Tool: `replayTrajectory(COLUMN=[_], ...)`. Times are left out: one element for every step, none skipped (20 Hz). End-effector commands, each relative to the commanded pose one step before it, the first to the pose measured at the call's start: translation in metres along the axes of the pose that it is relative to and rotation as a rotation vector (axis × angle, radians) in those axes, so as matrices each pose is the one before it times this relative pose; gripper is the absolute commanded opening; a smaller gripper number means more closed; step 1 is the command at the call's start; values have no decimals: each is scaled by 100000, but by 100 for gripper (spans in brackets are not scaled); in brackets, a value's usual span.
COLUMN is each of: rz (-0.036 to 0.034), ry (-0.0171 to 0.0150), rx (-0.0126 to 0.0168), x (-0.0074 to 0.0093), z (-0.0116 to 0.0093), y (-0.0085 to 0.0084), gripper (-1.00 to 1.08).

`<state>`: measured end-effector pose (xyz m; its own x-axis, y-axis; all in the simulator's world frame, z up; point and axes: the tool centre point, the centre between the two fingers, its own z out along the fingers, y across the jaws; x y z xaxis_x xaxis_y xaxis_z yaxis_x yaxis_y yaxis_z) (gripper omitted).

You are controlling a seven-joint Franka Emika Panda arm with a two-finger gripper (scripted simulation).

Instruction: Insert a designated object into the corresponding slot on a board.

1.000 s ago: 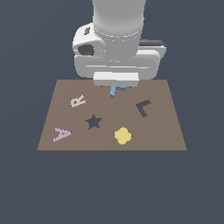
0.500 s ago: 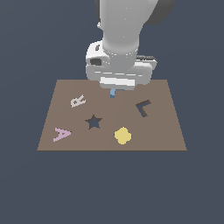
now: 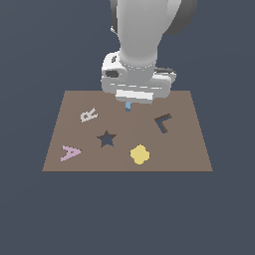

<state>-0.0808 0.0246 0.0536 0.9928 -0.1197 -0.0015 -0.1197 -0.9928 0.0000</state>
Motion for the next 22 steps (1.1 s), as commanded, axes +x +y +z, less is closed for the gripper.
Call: replayTrajectory(rz=[18,0,66,66,0,94,0,66,0,66,0,0,0,0,0,0,0,0,0,0,0,445], ry=[52,0,19,19,0,26,0,19,0,19,0,0,0,0,0,0,0,0,0,0,0,141], rx=[4,0,-1,-1,0,-3,0,-2,0,-3,0,0,0,0,0,0,0,0,0,0,0,-105], x=[13,-8,-7,-12,-24,-20,-25,-15,-15,-4,-3,0,0,0,0,0,0,0,0,0,0,85], z=[106,169,227,295,373,359,305,228,170,92,34,0,0,0,0,0,0,0,0,0,0,-76], y=[-8,-18,10,3,-38,12,-30,12,-16,25,-3,0,0,0,0,0,0,0,0,0,0,265], gripper=[100,100,100,100,100,100,100,100,100,100,100,-100,-100,-100,-100,-100,-100,-100,-100,-100,-100,-100])
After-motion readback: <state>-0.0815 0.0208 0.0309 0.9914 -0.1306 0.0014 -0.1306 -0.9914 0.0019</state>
